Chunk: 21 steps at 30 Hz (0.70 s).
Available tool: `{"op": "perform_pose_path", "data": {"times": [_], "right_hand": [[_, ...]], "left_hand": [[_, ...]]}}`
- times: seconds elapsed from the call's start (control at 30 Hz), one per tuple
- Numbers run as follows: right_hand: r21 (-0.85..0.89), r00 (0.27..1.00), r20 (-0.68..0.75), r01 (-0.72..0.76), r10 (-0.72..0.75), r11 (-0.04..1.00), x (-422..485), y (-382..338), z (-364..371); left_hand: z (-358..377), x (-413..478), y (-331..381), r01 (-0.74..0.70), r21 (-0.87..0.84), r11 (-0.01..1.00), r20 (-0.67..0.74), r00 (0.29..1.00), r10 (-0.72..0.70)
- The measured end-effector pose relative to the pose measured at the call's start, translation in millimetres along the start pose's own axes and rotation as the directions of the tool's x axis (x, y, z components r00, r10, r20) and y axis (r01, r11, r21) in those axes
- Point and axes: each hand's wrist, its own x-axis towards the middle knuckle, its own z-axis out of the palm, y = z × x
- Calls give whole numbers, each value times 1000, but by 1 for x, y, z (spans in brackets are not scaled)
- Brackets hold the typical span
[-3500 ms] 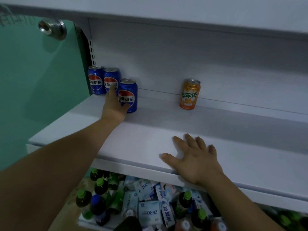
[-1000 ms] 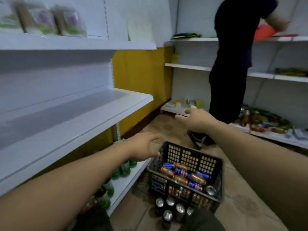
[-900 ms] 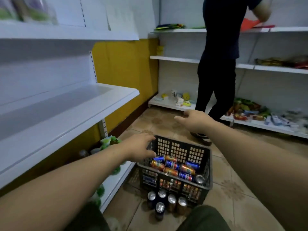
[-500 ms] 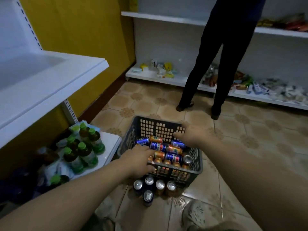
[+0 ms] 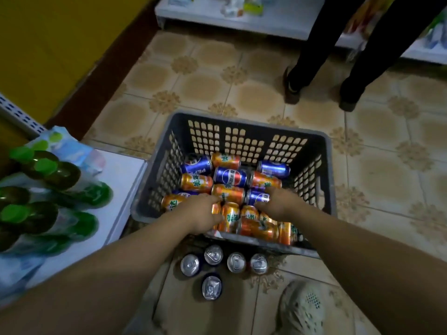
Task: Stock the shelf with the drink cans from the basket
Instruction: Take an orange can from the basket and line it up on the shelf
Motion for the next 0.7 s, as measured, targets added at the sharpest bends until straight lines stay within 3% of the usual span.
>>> {"op": "perform_pose_path", "data": {"times": [0.1,0.2,0.27,0.33,0.43,0.57,0.7], "right_hand": [[1,990,137,-10,10,1000,43,16,29],[-68,929,369,14,12,998,70,34,59],[-122,909,417,48,7,991,78,45,73],[-125,923,383,71,-18,990,83,50,78],[3,950,304,72,-70,997,80,50,73],[165,987,79,125,-139,978,47,28,48],[406,963,-164,265,-215,875,-18,-21,1]], "left_hand": [[21,44,-5,-21,27,999,116,993,18],[41,79,-8,-64,72,995,245,969,45],[53,95,-11,-62,87,994,314,949,31],[61,102,-11,-43,71,996,339,941,17],[63,98,-10,-32,-3,999,310,950,31],[40,64,-2,-19,-157,987,176,983,47],[-3,-2,14,-64,-430,900,44,995,92]]}}
